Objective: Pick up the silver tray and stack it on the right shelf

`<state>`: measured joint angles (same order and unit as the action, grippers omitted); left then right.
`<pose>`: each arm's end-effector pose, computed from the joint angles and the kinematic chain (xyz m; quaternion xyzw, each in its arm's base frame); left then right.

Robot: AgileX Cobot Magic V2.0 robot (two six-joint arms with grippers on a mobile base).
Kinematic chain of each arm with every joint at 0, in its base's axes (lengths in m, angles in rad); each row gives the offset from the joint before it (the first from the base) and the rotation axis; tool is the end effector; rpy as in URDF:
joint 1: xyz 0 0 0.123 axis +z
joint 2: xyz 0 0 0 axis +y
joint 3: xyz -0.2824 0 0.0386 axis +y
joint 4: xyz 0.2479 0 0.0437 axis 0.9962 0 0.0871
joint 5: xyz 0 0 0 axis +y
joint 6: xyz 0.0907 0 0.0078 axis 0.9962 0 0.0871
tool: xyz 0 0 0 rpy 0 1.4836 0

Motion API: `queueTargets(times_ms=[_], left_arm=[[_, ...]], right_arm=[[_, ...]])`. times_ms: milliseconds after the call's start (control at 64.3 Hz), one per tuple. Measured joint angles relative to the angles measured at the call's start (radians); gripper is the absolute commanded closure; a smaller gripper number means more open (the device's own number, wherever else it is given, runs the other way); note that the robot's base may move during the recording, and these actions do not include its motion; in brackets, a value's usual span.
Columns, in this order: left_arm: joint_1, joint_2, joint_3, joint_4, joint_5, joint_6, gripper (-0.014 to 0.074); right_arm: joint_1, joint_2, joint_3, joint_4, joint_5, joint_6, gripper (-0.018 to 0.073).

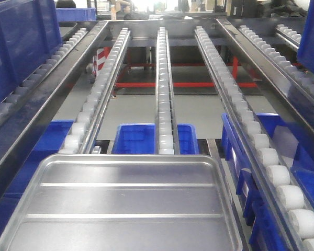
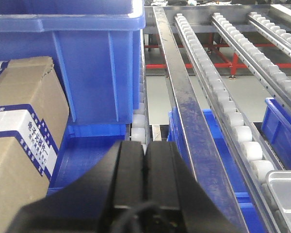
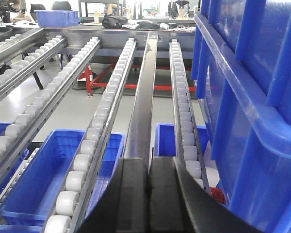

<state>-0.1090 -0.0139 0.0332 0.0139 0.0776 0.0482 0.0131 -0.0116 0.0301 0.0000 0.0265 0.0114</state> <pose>0.0565 -0.0061 0.1956 0.0603 0.7080 -0.0161 0.7035 0.0568 0.0007 0.2011 -0.0006 0.6920 0.0088 0.7218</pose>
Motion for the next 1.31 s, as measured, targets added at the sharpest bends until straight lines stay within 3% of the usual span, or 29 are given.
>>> queueTargets(times_ms=[684, 870, 1026, 1150, 1305], left_arm=[[0.000, 0.000, 0.000, 0.004, -0.002, 0.000, 0.0697], [0.000, 0.000, 0.000, 0.004, -0.098, 0.000, 0.0697], [0.000, 0.000, -0.012, -0.119, -0.234, 0.000, 0.0697], [0.000, 0.017, -0.148, -0.154, -0.139, 0.000, 0.0697], [0.000, 0.144, -0.425, -0.158, 0.145, 0.000, 0.0697]], right_arm=[[0.000, 0.000, 0.000, 0.000, 0.000, 0.000, 0.0503], [0.000, 0.000, 0.000, 0.000, -0.014, 0.000, 0.0503], [0.000, 0.000, 0.000, 0.000, -0.092, 0.000, 0.0503], [0.000, 0.000, 0.000, 0.000, -0.160, 0.000, 0.0503], [0.000, 0.000, -0.024, 0.000, -0.162, 0.002, 0.0503]])
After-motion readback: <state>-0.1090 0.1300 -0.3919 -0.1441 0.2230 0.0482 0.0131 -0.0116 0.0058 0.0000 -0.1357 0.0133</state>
